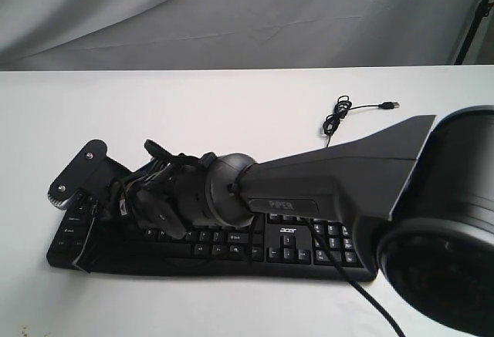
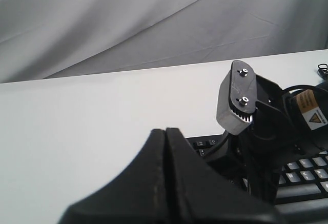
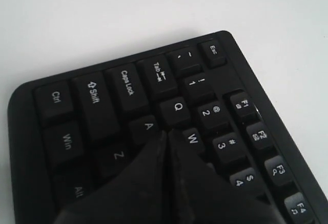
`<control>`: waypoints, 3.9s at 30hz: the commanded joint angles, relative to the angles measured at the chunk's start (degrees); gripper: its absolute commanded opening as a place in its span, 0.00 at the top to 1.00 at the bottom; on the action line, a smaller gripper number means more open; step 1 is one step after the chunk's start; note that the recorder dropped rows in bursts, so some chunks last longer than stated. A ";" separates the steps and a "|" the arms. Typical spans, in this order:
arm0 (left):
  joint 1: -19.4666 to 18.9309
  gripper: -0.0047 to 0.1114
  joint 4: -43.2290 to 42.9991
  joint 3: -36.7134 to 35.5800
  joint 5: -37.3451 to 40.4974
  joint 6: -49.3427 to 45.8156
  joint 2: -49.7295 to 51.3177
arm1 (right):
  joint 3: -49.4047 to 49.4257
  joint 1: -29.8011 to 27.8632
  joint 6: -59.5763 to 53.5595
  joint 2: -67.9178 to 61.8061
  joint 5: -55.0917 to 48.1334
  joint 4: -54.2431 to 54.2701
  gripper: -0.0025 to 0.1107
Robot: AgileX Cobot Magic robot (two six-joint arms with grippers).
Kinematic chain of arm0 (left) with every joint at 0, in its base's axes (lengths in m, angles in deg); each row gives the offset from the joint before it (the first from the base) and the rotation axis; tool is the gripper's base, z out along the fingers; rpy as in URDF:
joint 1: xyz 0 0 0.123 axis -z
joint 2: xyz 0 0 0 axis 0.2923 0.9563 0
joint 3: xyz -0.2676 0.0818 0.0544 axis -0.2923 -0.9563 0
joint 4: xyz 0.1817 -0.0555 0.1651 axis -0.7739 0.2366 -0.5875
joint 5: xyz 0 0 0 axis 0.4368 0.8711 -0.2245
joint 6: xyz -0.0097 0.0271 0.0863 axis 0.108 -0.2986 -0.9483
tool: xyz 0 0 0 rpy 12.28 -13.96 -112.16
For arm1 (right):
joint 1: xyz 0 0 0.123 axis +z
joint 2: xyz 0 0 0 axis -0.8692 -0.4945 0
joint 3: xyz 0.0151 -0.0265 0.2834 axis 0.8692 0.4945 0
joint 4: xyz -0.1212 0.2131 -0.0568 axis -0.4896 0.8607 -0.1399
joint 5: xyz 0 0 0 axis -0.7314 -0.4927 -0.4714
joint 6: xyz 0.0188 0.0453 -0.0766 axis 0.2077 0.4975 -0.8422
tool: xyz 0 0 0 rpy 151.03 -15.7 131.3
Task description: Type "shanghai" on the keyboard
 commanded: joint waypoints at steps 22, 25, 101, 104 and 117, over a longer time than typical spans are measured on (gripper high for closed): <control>0.23 0.96 -0.04 -0.25 -0.28 0.16 -0.20 | -0.38 -0.38 -1.15 0.93 -1.14 -0.24 0.98; 0.23 0.96 -0.04 -0.25 -0.28 0.16 -0.20 | 0.58 -0.38 -1.15 3.52 -1.14 -1.41 0.98; 0.23 0.96 -0.04 -0.25 -0.28 0.16 -0.20 | 18.56 -3.79 -1.57 10.35 5.93 0.69 0.98; 0.23 0.96 -0.04 -0.25 -0.28 0.16 -0.20 | 18.56 -3.79 -1.68 9.09 6.77 0.69 0.98; 0.23 0.96 -0.04 -0.25 -0.28 0.16 -0.20 | 18.56 -3.79 -2.03 10.73 6.56 0.69 0.98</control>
